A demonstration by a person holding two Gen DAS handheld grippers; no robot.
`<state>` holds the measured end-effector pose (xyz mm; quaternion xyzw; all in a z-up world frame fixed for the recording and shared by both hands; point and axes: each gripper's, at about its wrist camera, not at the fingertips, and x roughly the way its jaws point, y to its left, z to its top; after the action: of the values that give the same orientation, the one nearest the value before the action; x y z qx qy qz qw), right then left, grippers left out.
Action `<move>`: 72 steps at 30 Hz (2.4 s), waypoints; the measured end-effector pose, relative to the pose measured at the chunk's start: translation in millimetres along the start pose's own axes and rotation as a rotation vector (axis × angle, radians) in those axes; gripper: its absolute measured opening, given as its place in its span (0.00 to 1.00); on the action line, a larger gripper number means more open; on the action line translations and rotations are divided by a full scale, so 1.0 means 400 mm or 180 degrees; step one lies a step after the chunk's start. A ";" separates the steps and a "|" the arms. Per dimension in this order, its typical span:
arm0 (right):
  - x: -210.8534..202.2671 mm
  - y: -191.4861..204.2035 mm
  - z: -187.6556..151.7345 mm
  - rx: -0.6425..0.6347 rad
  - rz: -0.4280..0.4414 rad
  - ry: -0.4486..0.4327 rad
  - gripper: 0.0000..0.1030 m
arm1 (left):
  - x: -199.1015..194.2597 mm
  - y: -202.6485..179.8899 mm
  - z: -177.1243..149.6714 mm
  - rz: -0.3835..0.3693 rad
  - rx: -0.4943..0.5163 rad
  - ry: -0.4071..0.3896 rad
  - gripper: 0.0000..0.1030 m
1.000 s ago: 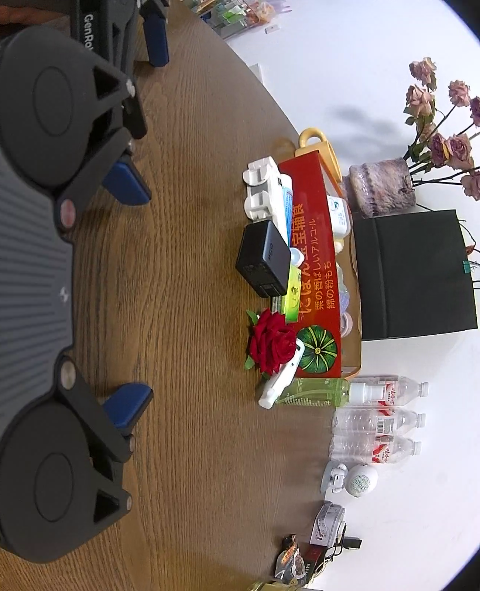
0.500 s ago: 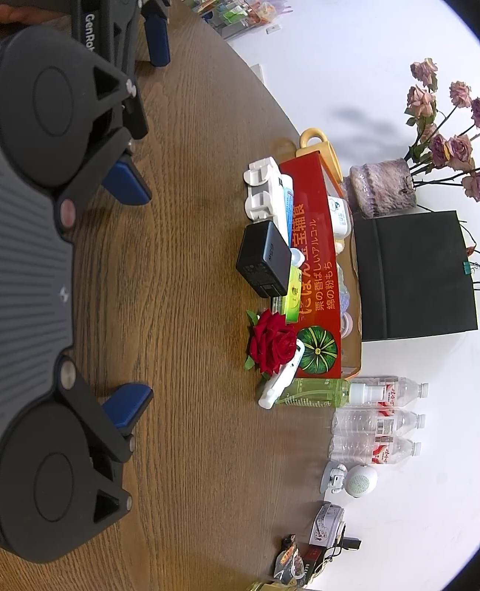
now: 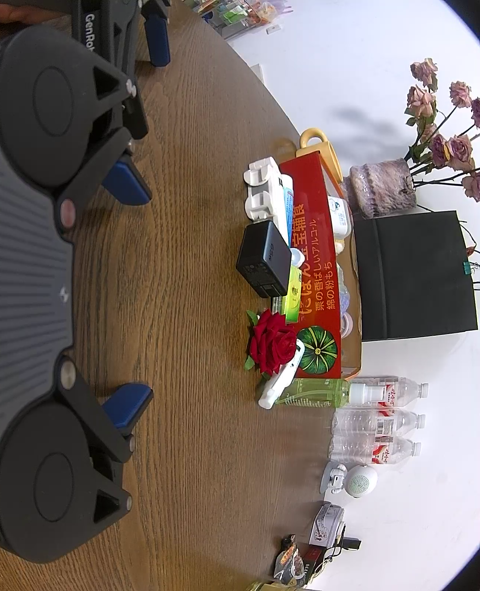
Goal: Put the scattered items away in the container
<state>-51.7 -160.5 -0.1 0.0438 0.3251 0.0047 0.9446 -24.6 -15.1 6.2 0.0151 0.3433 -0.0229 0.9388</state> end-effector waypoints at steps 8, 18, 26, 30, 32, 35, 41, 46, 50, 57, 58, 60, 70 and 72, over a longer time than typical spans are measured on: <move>0.000 0.000 0.000 -0.0005 0.0000 0.0002 1.00 | 0.001 0.000 0.000 -0.0002 0.0000 -0.0001 1.00; -0.001 0.006 -0.002 -0.0060 -0.0028 0.0021 1.00 | 0.001 0.001 0.000 -0.0003 0.0002 -0.0001 1.00; -0.001 0.008 -0.004 -0.0115 -0.0107 0.0047 1.00 | 0.000 0.002 -0.001 -0.0008 -0.0005 -0.0001 1.00; 0.005 0.011 -0.003 -0.0177 -0.0222 0.0082 1.00 | -0.001 0.002 -0.001 -0.0031 0.0021 0.0000 1.00; 0.007 0.012 -0.003 -0.0193 -0.0242 0.0090 1.00 | 0.000 0.003 0.000 -0.0051 0.0040 0.0000 1.00; 0.006 0.012 -0.003 -0.0202 -0.0237 0.0091 1.00 | -0.001 0.003 0.000 -0.0061 0.0046 0.0000 1.00; 0.011 0.014 0.000 -0.0222 -0.0226 0.0095 1.00 | 0.025 0.021 0.033 -0.0237 0.0423 -0.0053 1.00; 0.042 0.022 0.066 -0.0409 0.0032 0.0305 0.98 | 0.106 0.072 0.162 -0.0385 0.0632 -0.0285 1.00; 0.067 0.012 0.135 -0.0325 0.0159 -0.0060 0.96 | 0.191 0.060 0.255 -0.0721 0.0912 -0.0595 1.00; 0.115 -0.034 0.157 -0.0173 0.0156 -0.0101 0.97 | 0.311 0.034 0.304 -0.1215 0.1437 -0.0306 0.96; 0.121 -0.041 0.158 -0.0141 0.0187 -0.0087 0.97 | 0.308 0.031 0.297 -0.1198 0.1513 -0.0340 0.90; 0.131 -0.049 0.165 -0.0098 0.0219 -0.0074 0.97 | 0.290 0.029 0.280 -0.1139 0.1614 -0.0421 0.77; 0.201 0.046 0.290 -0.0177 0.0557 -0.0126 0.87 | 0.194 0.038 0.225 -0.0861 0.1658 -0.0404 0.41; 0.237 0.065 0.301 -0.0167 0.0519 -0.0018 0.72 | 0.169 0.045 0.205 -0.0717 0.1639 -0.0388 0.41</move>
<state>97.7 -140.5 38.4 0.0454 0.3176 0.0900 0.9428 80.7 -2.7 25.3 0.2134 0.2687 -0.2144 0.9145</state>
